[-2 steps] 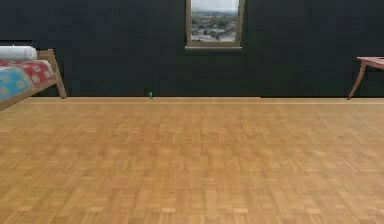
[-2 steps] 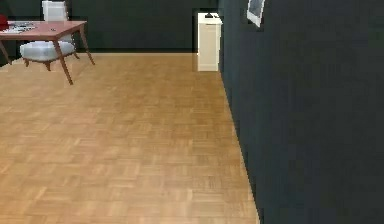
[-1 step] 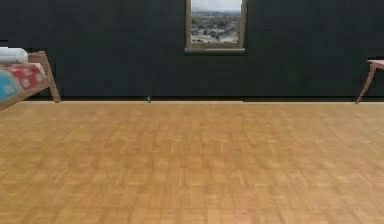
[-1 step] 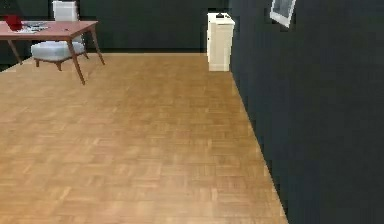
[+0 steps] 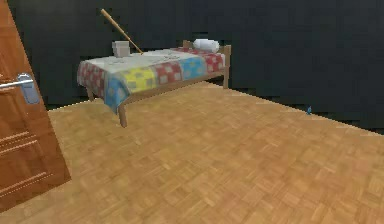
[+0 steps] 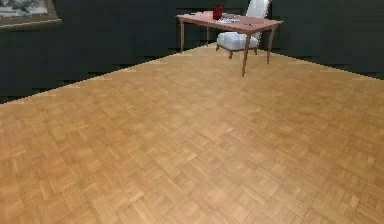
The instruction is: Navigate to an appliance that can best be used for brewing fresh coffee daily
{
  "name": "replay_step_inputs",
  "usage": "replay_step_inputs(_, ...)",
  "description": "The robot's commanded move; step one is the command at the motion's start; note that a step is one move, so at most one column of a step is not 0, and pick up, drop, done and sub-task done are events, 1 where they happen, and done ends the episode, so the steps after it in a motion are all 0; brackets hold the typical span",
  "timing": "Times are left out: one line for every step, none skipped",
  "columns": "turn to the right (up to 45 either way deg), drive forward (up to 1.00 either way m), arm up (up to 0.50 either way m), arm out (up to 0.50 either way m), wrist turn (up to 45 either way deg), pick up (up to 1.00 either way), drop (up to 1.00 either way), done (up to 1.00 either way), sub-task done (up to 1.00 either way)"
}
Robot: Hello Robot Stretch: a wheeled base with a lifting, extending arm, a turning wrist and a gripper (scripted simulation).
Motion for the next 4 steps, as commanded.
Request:
replay_step_inputs(-18.0, 0.00, 0.00, 0.00, 0.0, 0.00, 0.00, 0.00, 0.00)
replay_step_inputs(0.0, 1.00, 0.00, 0.00, 0.0, 0.00, 0.00, 0.00, 0.00)
replay_step_inputs(-3.0, 0.00, 0.00, 0.00, 0.0, 0.00, 0.00, 0.00, 0.00)
replay_step_inputs(0.0, 0.90, 0.00, 0.00, 0.0, 0.00, 0.00, 0.00, 0.00)
